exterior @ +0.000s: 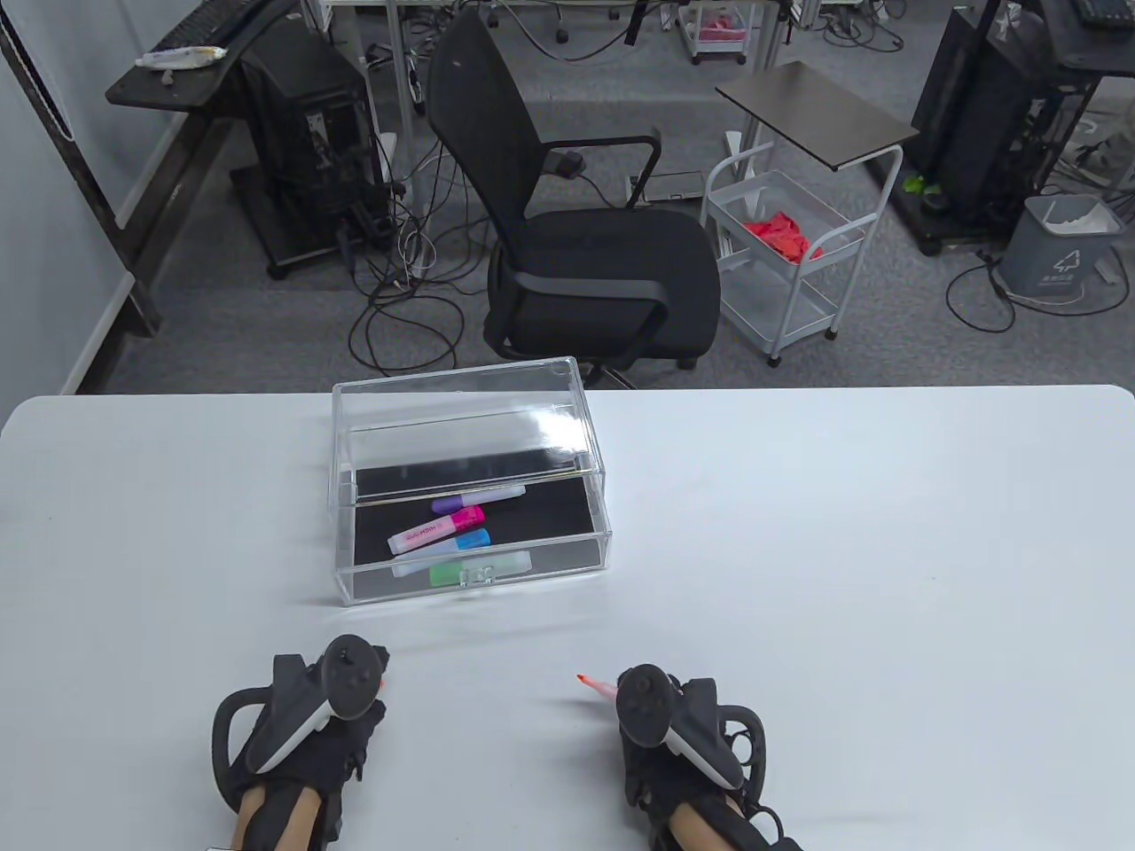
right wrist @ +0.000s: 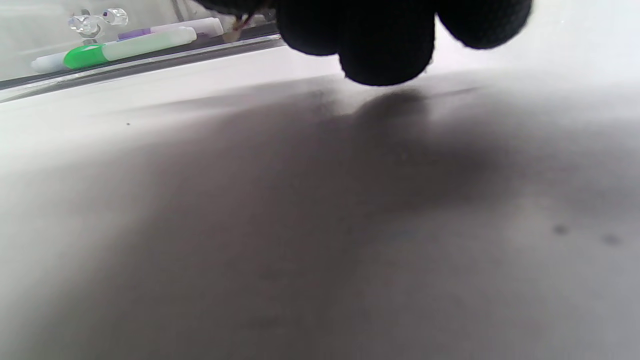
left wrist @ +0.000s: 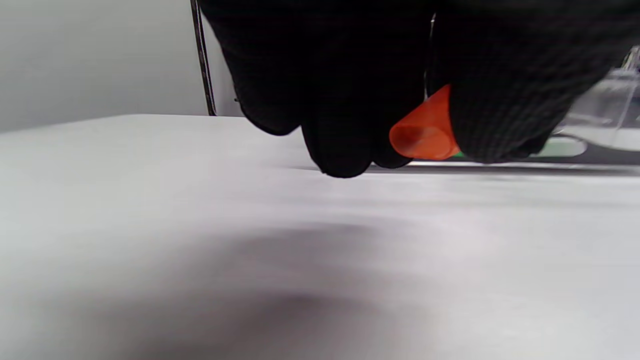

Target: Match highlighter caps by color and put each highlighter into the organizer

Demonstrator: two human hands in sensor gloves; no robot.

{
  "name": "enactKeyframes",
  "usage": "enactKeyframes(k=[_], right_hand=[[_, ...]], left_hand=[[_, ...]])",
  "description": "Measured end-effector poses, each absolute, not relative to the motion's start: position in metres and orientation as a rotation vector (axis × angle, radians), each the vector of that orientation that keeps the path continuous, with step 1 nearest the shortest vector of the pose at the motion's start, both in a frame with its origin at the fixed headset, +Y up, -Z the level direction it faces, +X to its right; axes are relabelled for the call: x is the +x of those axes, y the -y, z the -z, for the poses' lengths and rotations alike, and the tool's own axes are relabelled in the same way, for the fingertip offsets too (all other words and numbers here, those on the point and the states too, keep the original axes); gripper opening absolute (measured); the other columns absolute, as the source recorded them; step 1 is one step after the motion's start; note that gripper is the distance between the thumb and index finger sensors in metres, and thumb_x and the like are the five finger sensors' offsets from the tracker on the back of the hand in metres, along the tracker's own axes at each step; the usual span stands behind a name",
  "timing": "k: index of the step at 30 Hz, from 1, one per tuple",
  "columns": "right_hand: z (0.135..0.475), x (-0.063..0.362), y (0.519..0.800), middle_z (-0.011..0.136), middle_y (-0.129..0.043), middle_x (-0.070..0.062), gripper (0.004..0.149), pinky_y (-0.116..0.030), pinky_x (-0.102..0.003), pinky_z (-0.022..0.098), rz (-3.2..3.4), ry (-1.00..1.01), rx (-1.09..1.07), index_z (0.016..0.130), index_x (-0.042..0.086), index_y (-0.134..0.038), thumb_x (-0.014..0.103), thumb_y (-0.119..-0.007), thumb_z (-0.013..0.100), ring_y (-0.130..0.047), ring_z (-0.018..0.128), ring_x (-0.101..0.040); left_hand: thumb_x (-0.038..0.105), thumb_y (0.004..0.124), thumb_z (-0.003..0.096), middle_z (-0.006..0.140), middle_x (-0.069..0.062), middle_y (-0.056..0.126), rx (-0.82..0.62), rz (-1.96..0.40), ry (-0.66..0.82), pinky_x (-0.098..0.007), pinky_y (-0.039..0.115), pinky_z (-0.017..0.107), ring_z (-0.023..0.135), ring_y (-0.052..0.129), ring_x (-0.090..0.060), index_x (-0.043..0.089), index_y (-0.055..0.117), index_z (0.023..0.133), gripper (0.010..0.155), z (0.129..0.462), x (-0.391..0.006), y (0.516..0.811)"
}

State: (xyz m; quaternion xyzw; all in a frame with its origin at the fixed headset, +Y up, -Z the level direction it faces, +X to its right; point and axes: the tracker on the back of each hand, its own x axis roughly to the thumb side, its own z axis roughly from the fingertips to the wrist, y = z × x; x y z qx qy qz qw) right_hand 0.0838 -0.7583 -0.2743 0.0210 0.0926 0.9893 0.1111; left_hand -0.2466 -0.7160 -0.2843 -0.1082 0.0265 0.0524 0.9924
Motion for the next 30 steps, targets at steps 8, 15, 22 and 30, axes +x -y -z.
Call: enactKeyframes(k=[8, 15, 22, 30], right_hand=[[0.272, 0.08, 0.756, 0.087, -0.072, -0.009, 0.051, -0.067, -0.058, 0.055, -2.899, -0.23, 0.097, 0.092, 0.023, -0.054, 0.03, -0.071, 0.044, -0.084, 0.069, -0.031], [0.268, 0.074, 0.755, 0.086, -0.074, -0.009, 0.051, -0.069, -0.056, 0.053, -2.858, -0.198, 0.167, 0.092, 0.024, -0.055, 0.03, -0.071, 0.044, -0.086, 0.066, -0.029], [0.261, 0.061, 0.751, 0.084, -0.076, -0.009, 0.051, -0.072, -0.054, 0.049, -2.825, -0.134, 0.282, 0.092, 0.024, -0.057, 0.031, -0.072, 0.043, -0.088, 0.061, -0.027], [0.254, 0.046, 0.753, 0.083, -0.078, -0.009, 0.052, -0.075, -0.052, 0.045, -2.818, -0.132, 0.345, 0.092, 0.021, -0.058, 0.031, -0.073, 0.043, -0.09, 0.055, -0.025]], left_hand=[[0.053, 0.085, 0.0435, 0.094, 0.011, 0.086, -0.212, -0.539, -0.024, -0.04, 0.081, 0.071, 0.085, 0.102, -0.015, 0.043, 0.064, 0.101, 0.062, 0.289, -0.222, 0.726], [0.053, 0.085, 0.0437, 0.09, 0.009, 0.091, -0.219, -0.939, -0.095, -0.04, 0.084, 0.068, 0.08, 0.106, -0.017, 0.036, 0.068, 0.099, 0.061, 0.293, -0.206, 0.745], [0.054, 0.085, 0.0443, 0.088, 0.009, 0.092, -0.208, -1.161, -0.175, -0.039, 0.085, 0.068, 0.079, 0.107, -0.017, 0.035, 0.068, 0.098, 0.06, 0.288, -0.193, 0.768], [0.055, 0.084, 0.0446, 0.088, 0.01, 0.091, -0.182, -1.274, -0.184, -0.038, 0.085, 0.068, 0.08, 0.106, -0.016, 0.035, 0.067, 0.098, 0.059, 0.281, -0.18, 0.777]])
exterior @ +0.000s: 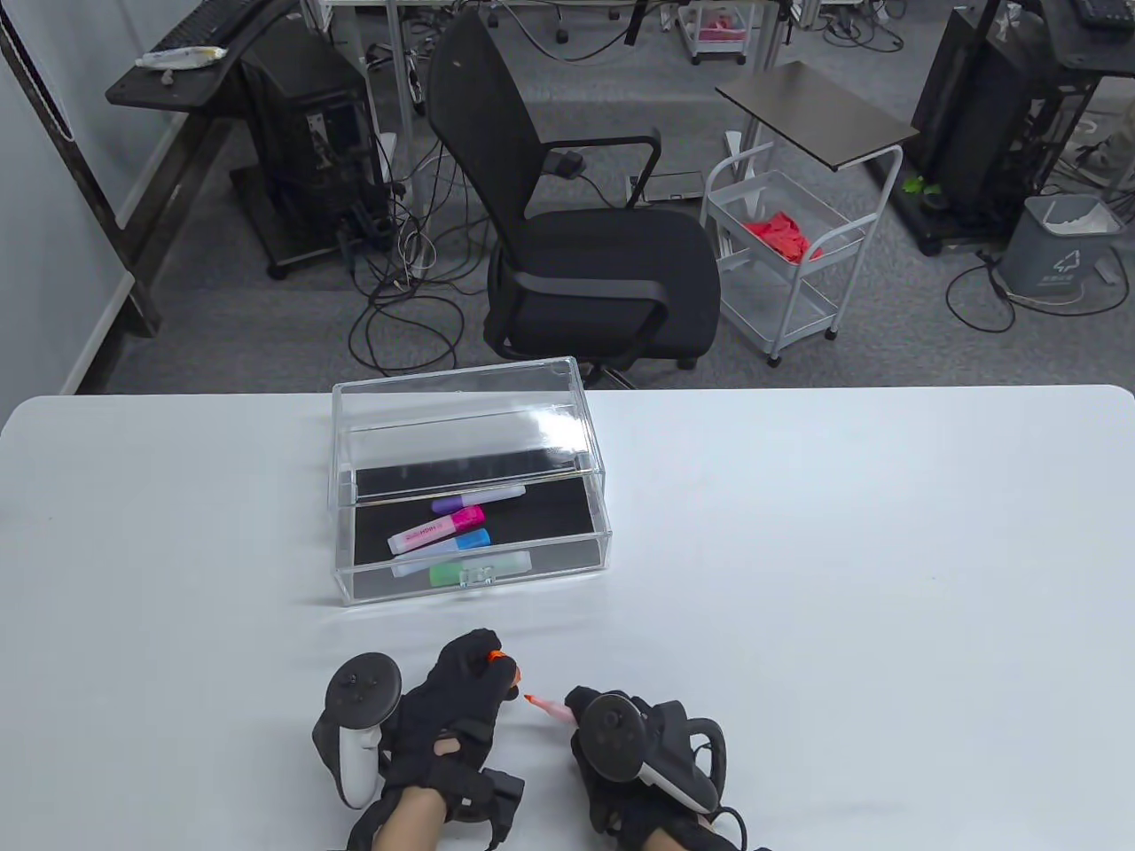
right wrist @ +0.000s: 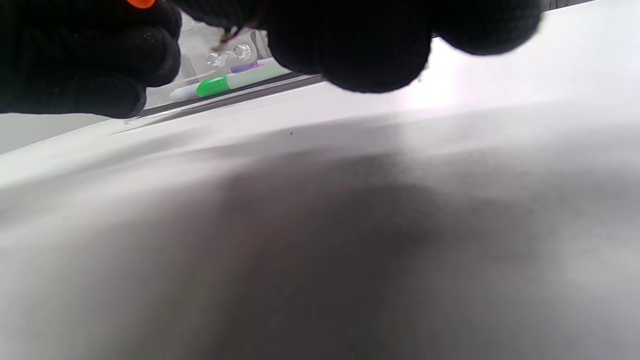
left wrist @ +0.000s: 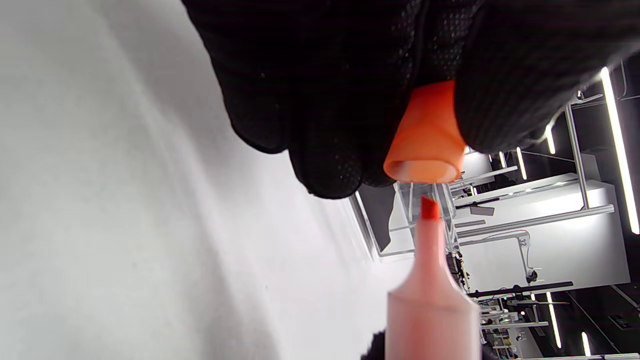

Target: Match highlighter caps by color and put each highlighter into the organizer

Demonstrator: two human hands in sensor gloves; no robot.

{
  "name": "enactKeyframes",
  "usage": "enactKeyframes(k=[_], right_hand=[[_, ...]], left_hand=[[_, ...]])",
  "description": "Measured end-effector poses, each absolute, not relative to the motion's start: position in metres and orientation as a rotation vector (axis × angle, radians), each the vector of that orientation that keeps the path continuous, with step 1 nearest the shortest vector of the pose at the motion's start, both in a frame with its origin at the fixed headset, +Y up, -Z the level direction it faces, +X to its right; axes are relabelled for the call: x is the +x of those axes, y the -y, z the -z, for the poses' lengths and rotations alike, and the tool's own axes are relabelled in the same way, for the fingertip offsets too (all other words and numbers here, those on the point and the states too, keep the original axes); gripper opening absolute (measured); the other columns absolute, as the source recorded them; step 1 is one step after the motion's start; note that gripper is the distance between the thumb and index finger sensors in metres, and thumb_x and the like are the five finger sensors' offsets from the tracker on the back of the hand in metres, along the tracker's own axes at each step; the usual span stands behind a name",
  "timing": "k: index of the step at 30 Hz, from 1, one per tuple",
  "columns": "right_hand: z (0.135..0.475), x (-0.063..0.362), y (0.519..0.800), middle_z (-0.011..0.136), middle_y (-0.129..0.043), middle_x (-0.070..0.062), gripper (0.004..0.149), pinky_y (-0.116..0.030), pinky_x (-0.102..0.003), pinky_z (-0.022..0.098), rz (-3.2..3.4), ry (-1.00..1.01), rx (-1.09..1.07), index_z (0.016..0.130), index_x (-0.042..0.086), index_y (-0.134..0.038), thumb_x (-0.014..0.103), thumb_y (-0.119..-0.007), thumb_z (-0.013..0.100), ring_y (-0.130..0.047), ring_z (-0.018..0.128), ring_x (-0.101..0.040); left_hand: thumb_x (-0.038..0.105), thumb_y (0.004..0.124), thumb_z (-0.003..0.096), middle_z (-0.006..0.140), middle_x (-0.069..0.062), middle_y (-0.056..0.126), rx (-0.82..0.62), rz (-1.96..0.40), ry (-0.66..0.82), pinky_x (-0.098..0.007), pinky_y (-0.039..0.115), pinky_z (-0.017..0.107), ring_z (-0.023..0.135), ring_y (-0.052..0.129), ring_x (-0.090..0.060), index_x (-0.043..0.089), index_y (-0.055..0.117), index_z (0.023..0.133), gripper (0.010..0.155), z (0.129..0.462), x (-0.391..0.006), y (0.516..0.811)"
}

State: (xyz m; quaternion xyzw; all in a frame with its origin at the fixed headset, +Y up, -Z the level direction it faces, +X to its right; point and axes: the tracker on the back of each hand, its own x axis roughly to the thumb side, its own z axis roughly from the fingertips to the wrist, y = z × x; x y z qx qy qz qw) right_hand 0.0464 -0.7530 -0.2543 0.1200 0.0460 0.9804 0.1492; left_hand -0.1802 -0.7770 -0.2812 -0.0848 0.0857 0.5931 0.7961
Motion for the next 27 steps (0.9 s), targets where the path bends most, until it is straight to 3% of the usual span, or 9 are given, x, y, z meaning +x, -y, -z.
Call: enactKeyframes(k=[21, 27], right_hand=[[0.254, 0.051, 0.752, 0.08, -0.079, -0.011, 0.053, -0.077, -0.05, 0.042, -2.796, -0.109, 0.264, 0.092, 0.019, -0.058, 0.031, -0.073, 0.042, -0.091, 0.051, -0.023], [0.257, 0.061, 0.753, 0.08, -0.079, -0.011, 0.051, -0.076, -0.052, 0.042, -2.773, -0.12, 0.22, 0.09, 0.02, -0.059, 0.03, -0.073, 0.042, -0.09, 0.052, -0.024]], left_hand=[[0.055, 0.083, 0.0445, 0.088, 0.01, 0.091, -0.176, -1.289, -0.161, -0.038, 0.085, 0.068, 0.081, 0.106, -0.016, 0.036, 0.068, 0.096, 0.057, 0.272, -0.156, 0.783], [0.052, 0.082, 0.045, 0.087, 0.004, 0.093, -0.161, -1.171, -0.09, -0.042, 0.085, 0.067, 0.08, 0.107, -0.02, 0.034, 0.073, 0.094, 0.053, 0.27, -0.144, 0.776]])
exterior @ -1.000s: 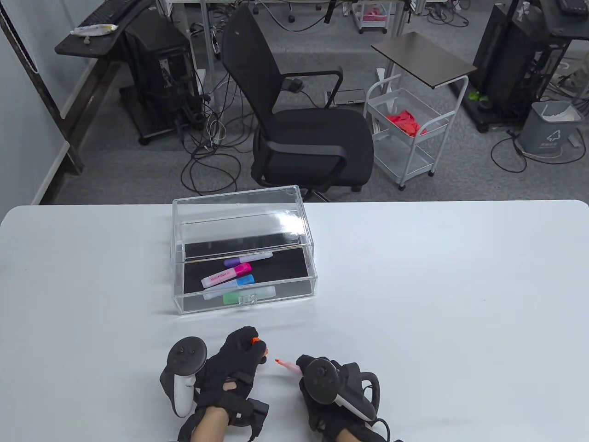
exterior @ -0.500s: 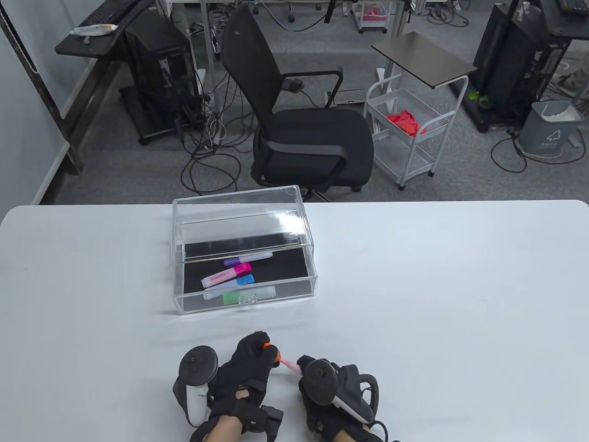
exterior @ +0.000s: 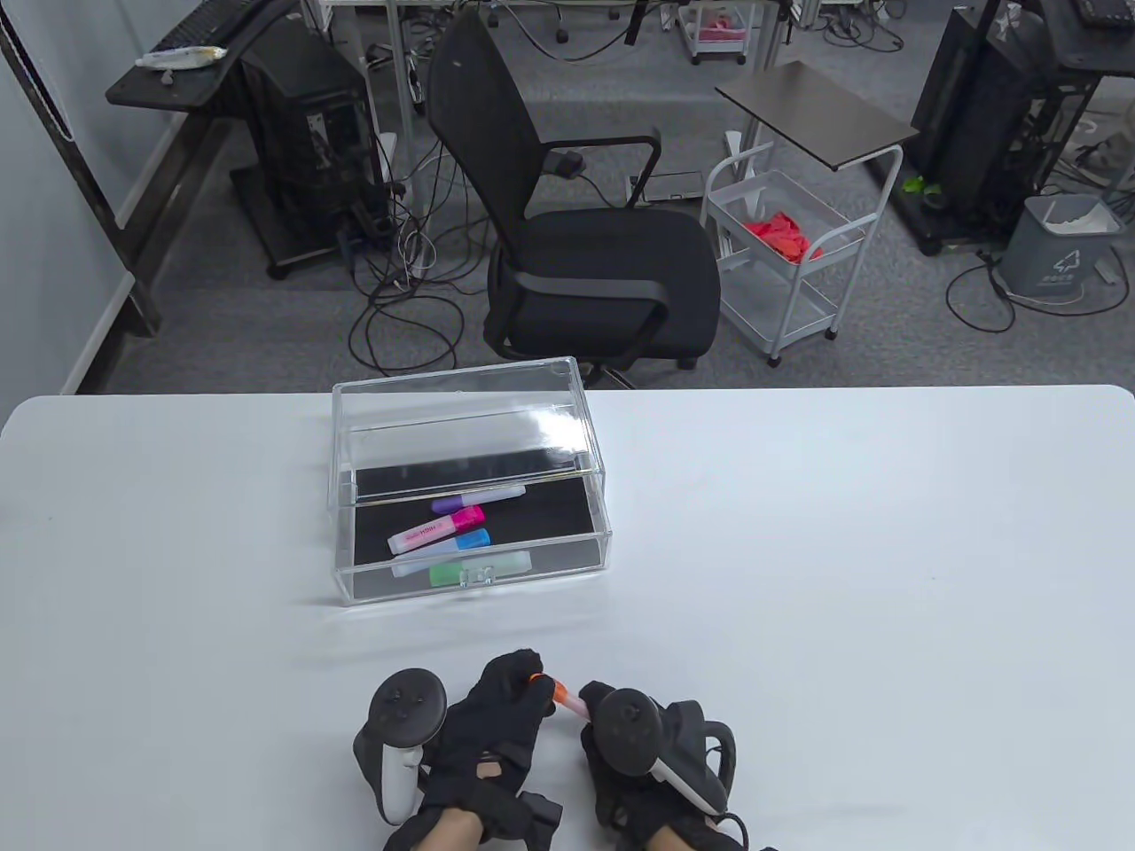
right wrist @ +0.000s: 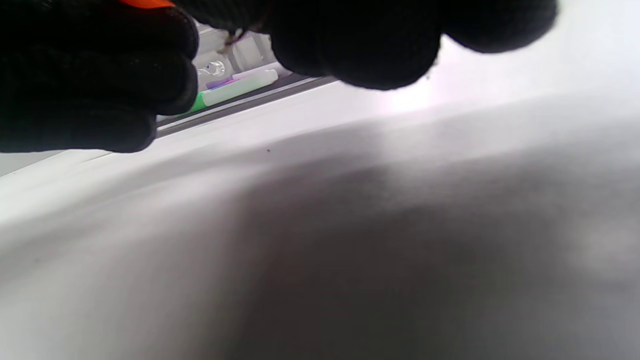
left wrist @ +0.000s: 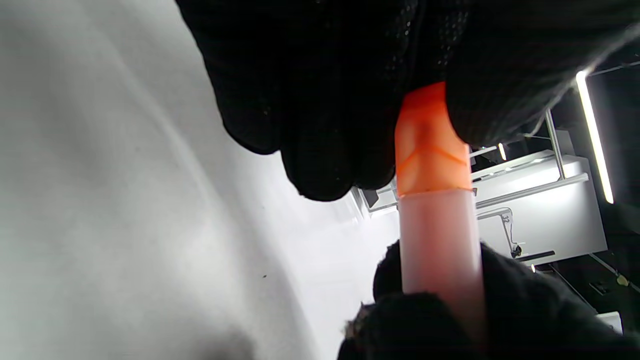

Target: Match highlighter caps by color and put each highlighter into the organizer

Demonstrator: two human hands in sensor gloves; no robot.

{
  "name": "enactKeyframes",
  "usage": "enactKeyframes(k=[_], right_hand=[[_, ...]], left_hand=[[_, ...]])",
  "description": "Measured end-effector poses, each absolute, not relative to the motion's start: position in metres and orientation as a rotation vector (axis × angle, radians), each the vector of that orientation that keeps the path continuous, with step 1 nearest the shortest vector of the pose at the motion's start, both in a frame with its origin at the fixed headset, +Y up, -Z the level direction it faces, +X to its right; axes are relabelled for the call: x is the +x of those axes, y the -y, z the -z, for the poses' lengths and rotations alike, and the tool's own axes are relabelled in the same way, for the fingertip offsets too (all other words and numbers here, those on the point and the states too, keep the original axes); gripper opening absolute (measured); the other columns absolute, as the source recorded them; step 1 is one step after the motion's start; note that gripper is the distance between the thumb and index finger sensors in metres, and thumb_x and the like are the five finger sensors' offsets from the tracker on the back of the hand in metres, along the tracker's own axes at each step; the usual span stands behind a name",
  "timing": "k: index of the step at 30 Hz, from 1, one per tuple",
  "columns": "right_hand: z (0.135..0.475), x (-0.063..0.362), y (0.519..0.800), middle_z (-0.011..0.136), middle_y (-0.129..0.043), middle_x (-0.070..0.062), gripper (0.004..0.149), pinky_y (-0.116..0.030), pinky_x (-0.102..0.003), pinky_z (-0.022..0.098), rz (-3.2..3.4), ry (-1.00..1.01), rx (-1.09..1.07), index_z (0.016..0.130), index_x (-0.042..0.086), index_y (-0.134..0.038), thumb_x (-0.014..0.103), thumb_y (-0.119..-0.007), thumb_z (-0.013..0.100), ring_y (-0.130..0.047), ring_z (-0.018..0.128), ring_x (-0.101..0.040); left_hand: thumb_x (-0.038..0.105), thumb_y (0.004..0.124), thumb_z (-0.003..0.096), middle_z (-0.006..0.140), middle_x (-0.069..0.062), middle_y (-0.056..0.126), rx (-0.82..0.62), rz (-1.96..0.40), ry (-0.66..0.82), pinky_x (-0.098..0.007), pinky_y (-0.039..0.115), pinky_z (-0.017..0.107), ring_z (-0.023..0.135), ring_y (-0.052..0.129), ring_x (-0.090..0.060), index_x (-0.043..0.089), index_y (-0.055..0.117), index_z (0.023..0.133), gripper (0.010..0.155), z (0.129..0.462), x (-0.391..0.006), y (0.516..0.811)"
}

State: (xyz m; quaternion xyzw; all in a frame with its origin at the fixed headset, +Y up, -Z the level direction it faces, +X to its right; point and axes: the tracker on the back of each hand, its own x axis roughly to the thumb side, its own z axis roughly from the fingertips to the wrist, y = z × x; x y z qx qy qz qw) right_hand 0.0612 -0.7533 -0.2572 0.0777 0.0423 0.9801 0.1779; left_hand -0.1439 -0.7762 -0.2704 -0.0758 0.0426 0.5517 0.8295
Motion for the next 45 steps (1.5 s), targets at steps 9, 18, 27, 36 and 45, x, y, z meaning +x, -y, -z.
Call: enactKeyframes(k=[9, 18, 27, 36, 45], right_hand=[[0.263, 0.067, 0.748, 0.078, -0.08, -0.01, 0.048, -0.077, -0.053, 0.039, -2.794, -0.092, 0.244, 0.087, 0.022, -0.064, 0.025, -0.075, 0.041, -0.087, 0.051, -0.024], [0.259, 0.065, 0.741, 0.073, -0.084, -0.013, 0.048, -0.08, -0.051, 0.034, -2.782, -0.004, 0.377, 0.087, 0.018, -0.067, 0.024, -0.077, 0.04, -0.089, 0.044, -0.022], [0.259, 0.065, 0.741, 0.077, -0.081, -0.008, 0.049, -0.076, -0.051, 0.041, -2.807, -0.084, 0.314, 0.088, 0.023, -0.064, 0.028, -0.076, 0.041, -0.087, 0.052, -0.022], [0.257, 0.07, 0.741, 0.082, -0.079, -0.007, 0.049, -0.072, -0.053, 0.047, -2.907, -0.106, 0.372, 0.088, 0.026, -0.065, 0.028, -0.079, 0.042, -0.085, 0.06, -0.025], [0.25, 0.055, 0.74, 0.083, -0.078, -0.006, 0.049, -0.072, -0.052, 0.049, -2.923, -0.108, 0.536, 0.088, 0.028, -0.066, 0.028, -0.08, 0.041, -0.084, 0.062, -0.024]], left_hand=[[0.048, 0.078, 0.0455, 0.081, 0.0, 0.098, -0.078, -0.897, 0.005, -0.044, 0.088, 0.064, 0.075, 0.112, -0.023, 0.029, 0.078, 0.091, 0.049, 0.269, -0.128, 0.757], [0.048, 0.077, 0.0441, 0.078, -0.002, 0.1, -0.061, -0.878, 0.057, -0.044, 0.091, 0.063, 0.071, 0.115, -0.021, 0.027, 0.08, 0.089, 0.049, 0.267, -0.128, 0.752], [0.053, 0.078, 0.0449, 0.087, 0.002, 0.095, -0.056, -0.858, 0.086, -0.046, 0.084, 0.068, 0.082, 0.107, -0.024, 0.031, 0.076, 0.094, 0.054, 0.262, -0.133, 0.751], [0.061, 0.081, 0.0424, 0.113, 0.003, 0.058, -0.072, -0.417, 0.274, -0.052, 0.068, 0.077, 0.106, 0.079, -0.029, 0.034, 0.042, 0.109, 0.082, 0.256, -0.119, 0.744], [0.062, 0.078, 0.0425, 0.103, 0.006, 0.077, -0.1, -0.169, 0.339, -0.046, 0.079, 0.071, 0.09, 0.097, -0.022, 0.034, 0.059, 0.105, 0.071, 0.251, -0.095, 0.749]])
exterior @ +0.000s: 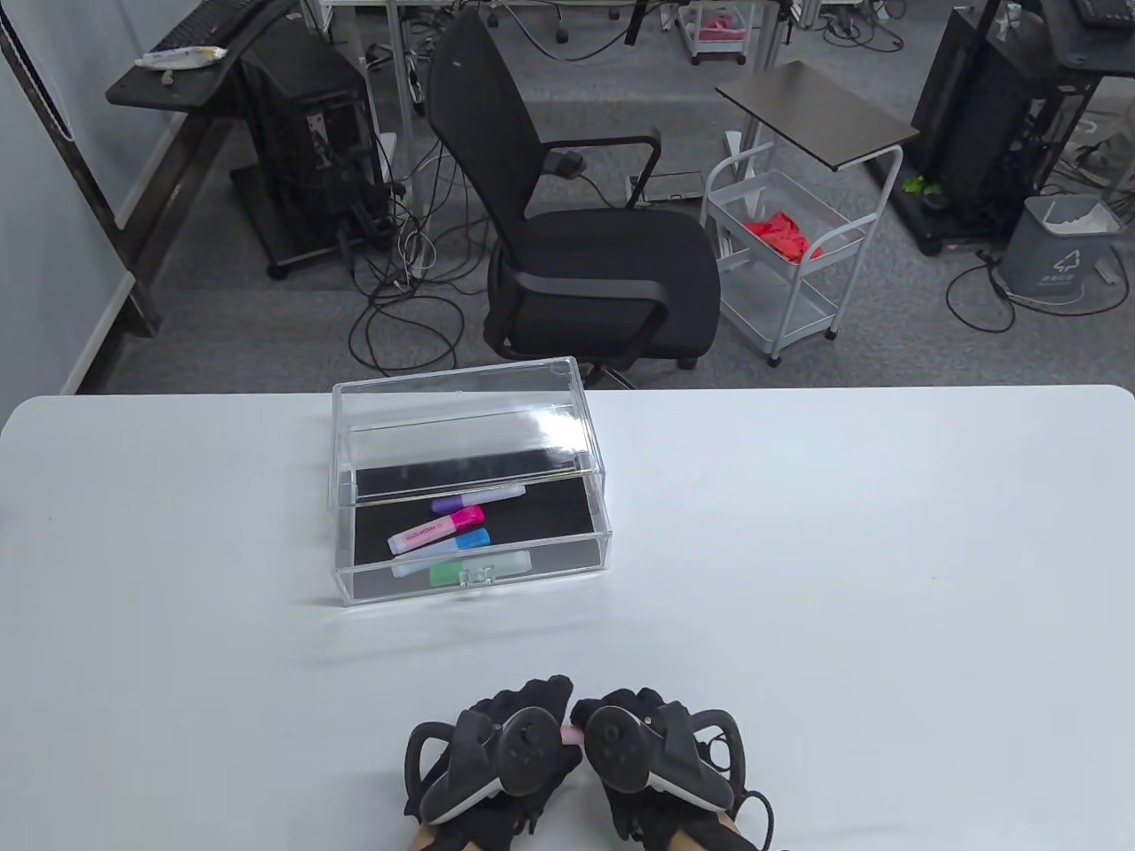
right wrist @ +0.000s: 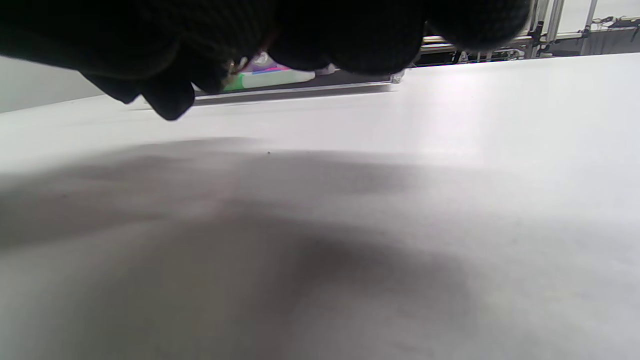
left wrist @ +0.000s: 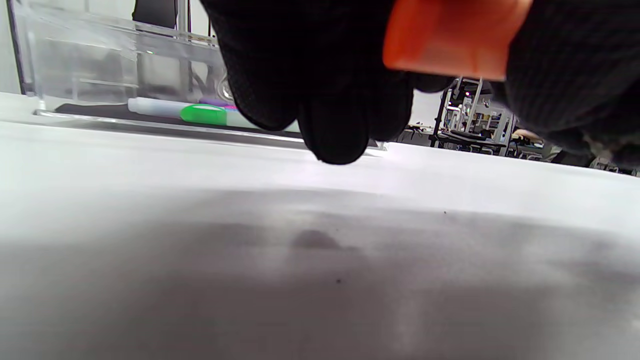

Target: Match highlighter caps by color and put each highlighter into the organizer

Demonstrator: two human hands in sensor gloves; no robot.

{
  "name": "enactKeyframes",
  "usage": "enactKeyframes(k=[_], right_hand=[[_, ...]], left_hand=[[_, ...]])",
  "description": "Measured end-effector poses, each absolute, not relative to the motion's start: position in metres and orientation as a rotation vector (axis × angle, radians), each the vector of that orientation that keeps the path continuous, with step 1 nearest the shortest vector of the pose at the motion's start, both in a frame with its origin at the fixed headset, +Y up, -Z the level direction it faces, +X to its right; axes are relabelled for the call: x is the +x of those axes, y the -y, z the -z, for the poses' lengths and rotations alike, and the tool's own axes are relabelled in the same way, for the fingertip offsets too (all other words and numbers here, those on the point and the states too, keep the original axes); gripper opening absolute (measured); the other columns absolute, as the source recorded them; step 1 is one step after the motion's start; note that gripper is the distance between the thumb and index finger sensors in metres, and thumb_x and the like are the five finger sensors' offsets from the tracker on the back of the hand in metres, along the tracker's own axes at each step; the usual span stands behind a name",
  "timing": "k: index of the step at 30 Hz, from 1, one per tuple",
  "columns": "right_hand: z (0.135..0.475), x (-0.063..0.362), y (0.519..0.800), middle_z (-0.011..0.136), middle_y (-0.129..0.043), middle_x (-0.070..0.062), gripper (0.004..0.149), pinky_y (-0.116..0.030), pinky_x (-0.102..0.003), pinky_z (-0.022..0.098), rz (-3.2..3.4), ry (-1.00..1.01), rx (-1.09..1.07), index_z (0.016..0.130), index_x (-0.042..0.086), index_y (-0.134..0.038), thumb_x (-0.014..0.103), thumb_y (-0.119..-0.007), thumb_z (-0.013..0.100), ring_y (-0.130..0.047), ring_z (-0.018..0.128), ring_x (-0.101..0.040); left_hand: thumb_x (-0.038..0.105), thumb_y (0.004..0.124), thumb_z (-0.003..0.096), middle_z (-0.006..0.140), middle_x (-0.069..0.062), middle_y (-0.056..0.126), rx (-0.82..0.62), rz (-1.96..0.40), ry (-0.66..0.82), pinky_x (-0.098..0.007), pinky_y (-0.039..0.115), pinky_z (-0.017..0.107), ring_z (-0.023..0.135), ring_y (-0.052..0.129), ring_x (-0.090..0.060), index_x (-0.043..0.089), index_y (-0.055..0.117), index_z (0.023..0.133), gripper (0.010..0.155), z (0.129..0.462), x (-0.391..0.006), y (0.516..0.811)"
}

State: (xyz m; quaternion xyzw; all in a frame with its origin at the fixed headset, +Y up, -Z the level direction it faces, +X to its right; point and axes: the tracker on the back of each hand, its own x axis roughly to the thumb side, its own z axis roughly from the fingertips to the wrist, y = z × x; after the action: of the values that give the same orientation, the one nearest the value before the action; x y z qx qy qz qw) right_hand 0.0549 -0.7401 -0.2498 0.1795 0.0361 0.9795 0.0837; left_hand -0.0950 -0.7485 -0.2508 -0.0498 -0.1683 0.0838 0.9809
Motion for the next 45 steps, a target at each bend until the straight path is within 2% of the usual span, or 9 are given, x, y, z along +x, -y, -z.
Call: enactKeyframes(k=[7, 11, 17, 22, 29, 35, 45], right_hand=[[0.253, 0.063, 0.739, 0.087, -0.074, -0.006, 0.053, -0.07, -0.053, 0.052, -2.935, -0.111, 0.481, 0.09, 0.028, -0.063, 0.03, -0.082, 0.041, -0.081, 0.067, -0.025], [0.256, 0.072, 0.739, 0.095, -0.067, -0.008, 0.06, -0.064, -0.057, 0.058, -2.923, -0.103, 0.423, 0.095, 0.027, -0.057, 0.035, -0.082, 0.04, -0.076, 0.077, -0.029], [0.261, 0.086, 0.737, 0.107, -0.049, -0.012, 0.071, -0.047, -0.067, 0.067, -2.878, -0.111, 0.305, 0.101, 0.025, -0.042, 0.042, -0.077, 0.042, -0.057, 0.095, -0.04], [0.263, 0.095, 0.735, 0.111, -0.043, -0.011, 0.072, -0.044, -0.07, 0.067, -2.828, -0.084, 0.254, 0.102, 0.026, -0.041, 0.044, -0.076, 0.041, -0.047, 0.101, -0.049], [0.263, 0.1, 0.732, 0.113, -0.039, -0.011, 0.072, -0.04, -0.071, 0.068, -2.82, -0.069, 0.227, 0.103, 0.027, -0.041, 0.045, -0.075, 0.042, -0.039, 0.103, -0.046], [0.263, 0.101, 0.731, 0.113, -0.038, -0.012, 0.072, -0.04, -0.071, 0.068, -2.815, -0.078, 0.208, 0.103, 0.027, -0.041, 0.045, -0.075, 0.042, -0.04, 0.102, -0.049], [0.265, 0.102, 0.734, 0.112, -0.038, -0.012, 0.072, -0.038, -0.071, 0.068, -2.805, -0.115, 0.189, 0.103, 0.027, -0.04, 0.045, -0.075, 0.042, -0.038, 0.103, -0.047]], left_hand=[[0.06, 0.073, 0.0433, 0.085, 0.01, 0.091, -0.103, -0.055, 0.351, -0.042, 0.084, 0.064, 0.072, 0.105, -0.019, 0.036, 0.072, 0.094, 0.056, 0.249, -0.082, 0.752], [0.06, 0.07, 0.0424, 0.076, 0.011, 0.093, -0.1, 0.0, 0.34, -0.04, 0.086, 0.06, 0.062, 0.106, -0.015, 0.036, 0.073, 0.091, 0.054, 0.249, -0.08, 0.751], [0.059, 0.07, 0.0425, 0.074, 0.011, 0.092, -0.086, -0.001, 0.253, -0.04, 0.085, 0.059, 0.06, 0.104, -0.015, 0.036, 0.073, 0.09, 0.053, 0.263, -0.106, 0.746], [0.059, 0.07, 0.0426, 0.075, 0.012, 0.092, -0.031, 0.104, 0.188, -0.04, 0.085, 0.06, 0.061, 0.104, -0.015, 0.037, 0.073, 0.09, 0.053, 0.276, -0.129, 0.74], [0.06, 0.07, 0.0428, 0.076, 0.012, 0.091, 0.0, 0.136, 0.079, -0.039, 0.086, 0.058, 0.062, 0.103, -0.016, 0.037, 0.072, 0.091, 0.053, 0.321, -0.157, 0.712], [0.059, 0.069, 0.0439, 0.08, 0.012, 0.088, 0.029, 0.199, 0.023, -0.037, 0.085, 0.058, 0.066, 0.101, -0.016, 0.038, 0.068, 0.094, 0.055, 0.364, -0.157, 0.684], [0.061, 0.066, 0.0448, 0.089, 0.015, 0.081, -0.021, 0.304, -0.063, -0.036, 0.081, 0.063, 0.075, 0.095, -0.015, 0.042, 0.06, 0.1, 0.059, 0.426, -0.149, 0.686]])
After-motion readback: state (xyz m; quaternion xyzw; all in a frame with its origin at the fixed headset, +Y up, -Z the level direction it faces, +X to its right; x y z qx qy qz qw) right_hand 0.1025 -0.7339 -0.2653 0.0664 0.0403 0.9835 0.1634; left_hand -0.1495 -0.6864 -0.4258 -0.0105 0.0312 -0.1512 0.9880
